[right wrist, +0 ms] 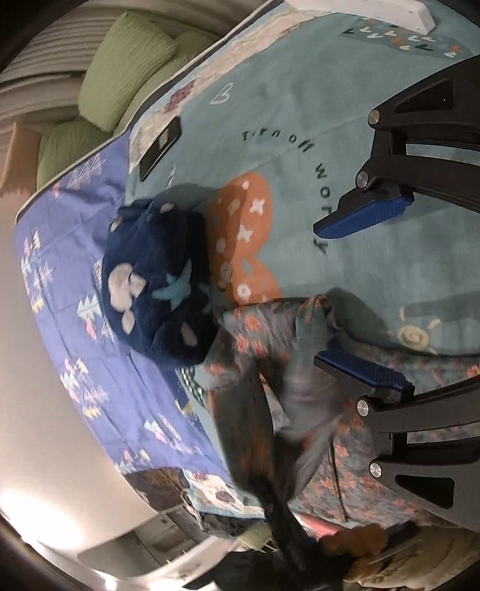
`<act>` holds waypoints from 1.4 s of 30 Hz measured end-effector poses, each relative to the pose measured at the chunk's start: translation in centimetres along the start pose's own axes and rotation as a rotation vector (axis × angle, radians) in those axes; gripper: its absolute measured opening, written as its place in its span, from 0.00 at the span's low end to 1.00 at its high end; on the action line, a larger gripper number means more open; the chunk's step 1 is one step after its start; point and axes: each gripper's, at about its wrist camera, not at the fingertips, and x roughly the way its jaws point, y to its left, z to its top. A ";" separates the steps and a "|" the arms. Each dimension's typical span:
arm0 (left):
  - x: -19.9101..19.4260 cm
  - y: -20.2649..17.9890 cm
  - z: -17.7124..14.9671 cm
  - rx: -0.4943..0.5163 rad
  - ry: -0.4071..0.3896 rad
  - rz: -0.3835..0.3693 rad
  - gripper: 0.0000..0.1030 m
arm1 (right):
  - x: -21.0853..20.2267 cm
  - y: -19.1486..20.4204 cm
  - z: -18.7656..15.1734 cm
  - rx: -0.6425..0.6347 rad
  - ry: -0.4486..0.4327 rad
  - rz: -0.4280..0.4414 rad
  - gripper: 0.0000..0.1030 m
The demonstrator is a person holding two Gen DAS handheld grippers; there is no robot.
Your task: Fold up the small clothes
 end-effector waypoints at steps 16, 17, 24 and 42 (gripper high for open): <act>-2.5 -2.3 -4.4 0.198 0.104 0.081 0.67 | 4.8 10.4 2.4 -0.310 0.115 0.159 0.66; -1.4 -4.1 -4.6 0.275 0.107 0.094 0.71 | 5.2 11.1 2.3 -0.340 0.132 0.156 0.66; 6.0 -6.9 -6.5 0.514 0.237 0.218 0.54 | 5.8 10.3 1.9 -0.264 0.156 0.154 0.66; -13.6 1.2 -9.6 0.381 0.239 0.098 0.42 | 5.0 13.6 -1.4 -0.487 0.211 0.234 0.68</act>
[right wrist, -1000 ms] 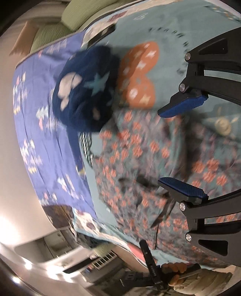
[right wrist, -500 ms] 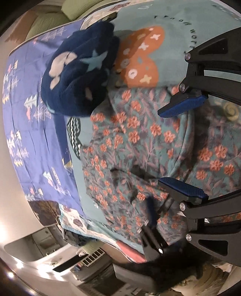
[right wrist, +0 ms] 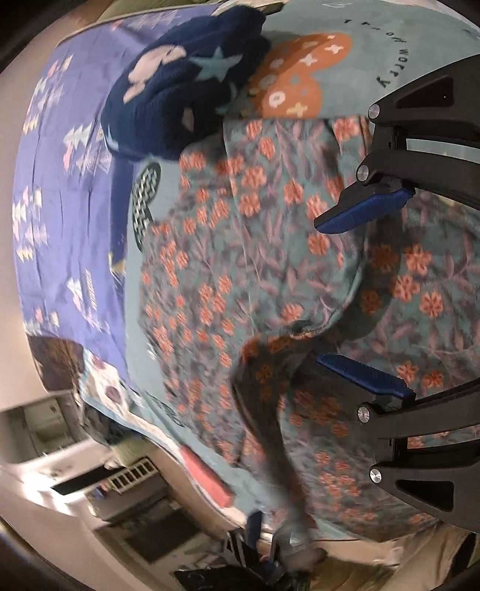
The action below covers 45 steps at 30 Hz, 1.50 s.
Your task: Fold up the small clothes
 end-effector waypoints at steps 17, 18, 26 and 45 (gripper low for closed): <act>7.3 -1.0 -1.3 -0.472 0.078 -0.171 0.43 | -2.0 1.4 -3.4 0.011 0.026 -0.006 0.68; 7.7 -0.6 -0.9 -0.494 0.072 -0.171 0.28 | -2.2 1.1 -3.7 0.024 0.021 -0.016 0.68; 1.0 -0.5 8.4 -0.331 -0.167 -0.087 0.04 | -3.8 -2.2 -4.3 0.148 -0.037 -0.075 0.68; -3.0 6.7 15.0 -0.335 -0.252 0.067 0.04 | 1.9 -5.7 -1.5 0.264 0.023 -0.278 0.70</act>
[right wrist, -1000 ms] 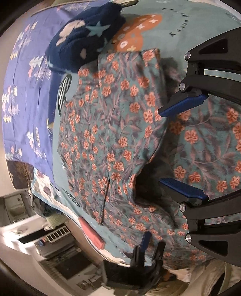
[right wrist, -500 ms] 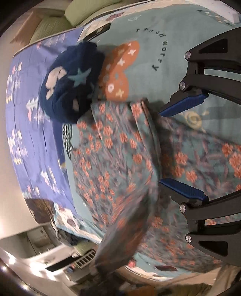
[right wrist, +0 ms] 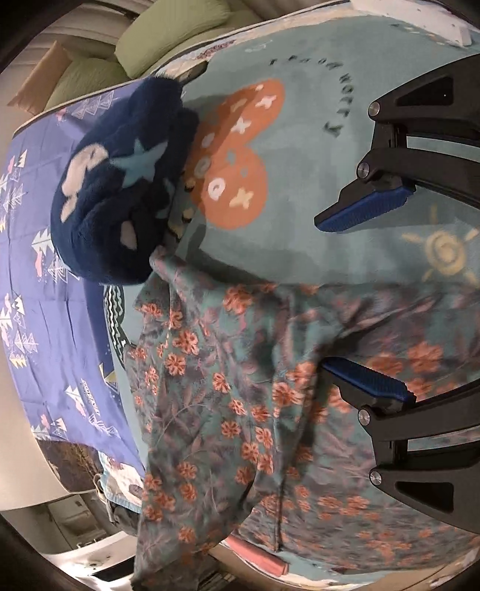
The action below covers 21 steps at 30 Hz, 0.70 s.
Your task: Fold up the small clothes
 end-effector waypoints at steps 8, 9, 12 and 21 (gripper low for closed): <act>1.0 3.1 -3.1 -0.045 0.057 0.010 0.04 | -0.9 -3.3 -0.3 0.191 -0.084 -0.266 0.70; 1.4 3.6 -3.7 -0.046 0.074 0.025 0.05 | -1.0 -4.1 -0.6 0.233 -0.073 -0.242 0.70; 3.2 5.9 -6.0 -0.083 0.139 0.095 0.05 | -0.7 -5.2 -1.5 0.263 -0.006 -0.137 0.72; 4.7 10.4 -8.7 -0.196 0.199 0.125 0.08 | -3.1 -8.2 0.8 0.277 -0.087 0.304 0.72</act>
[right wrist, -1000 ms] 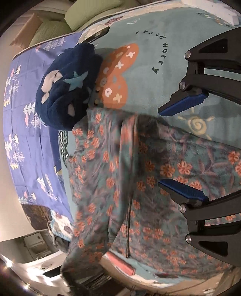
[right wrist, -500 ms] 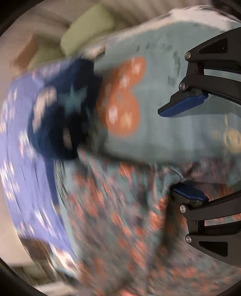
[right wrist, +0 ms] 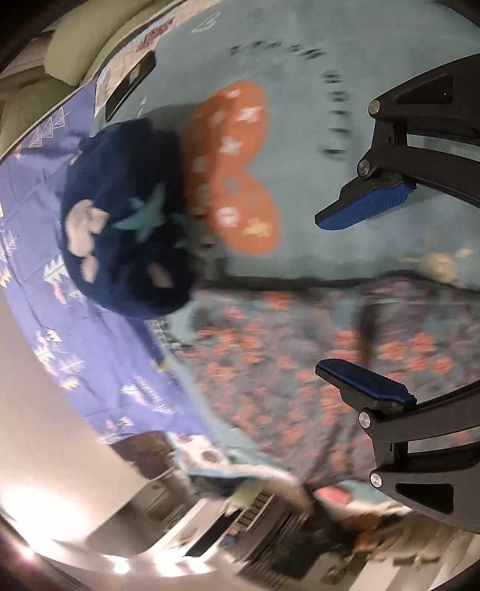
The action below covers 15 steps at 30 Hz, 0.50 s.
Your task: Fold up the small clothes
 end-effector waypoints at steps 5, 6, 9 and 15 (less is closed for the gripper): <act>1.5 0.1 0.5 -0.006 0.020 0.050 0.33 | 5.4 -1.7 4.7 0.090 0.066 0.068 0.72; 1.8 0.2 0.5 -0.012 0.026 0.068 0.40 | 6.4 -2.0 5.1 0.100 0.072 0.074 0.72; 3.0 0.9 0.3 -0.017 0.050 0.105 0.50 | 8.6 -2.2 6.3 0.125 0.055 0.088 0.73; 4.4 1.1 0.4 -0.005 0.026 0.134 0.18 | 10.2 -0.4 7.0 0.058 0.068 0.075 0.05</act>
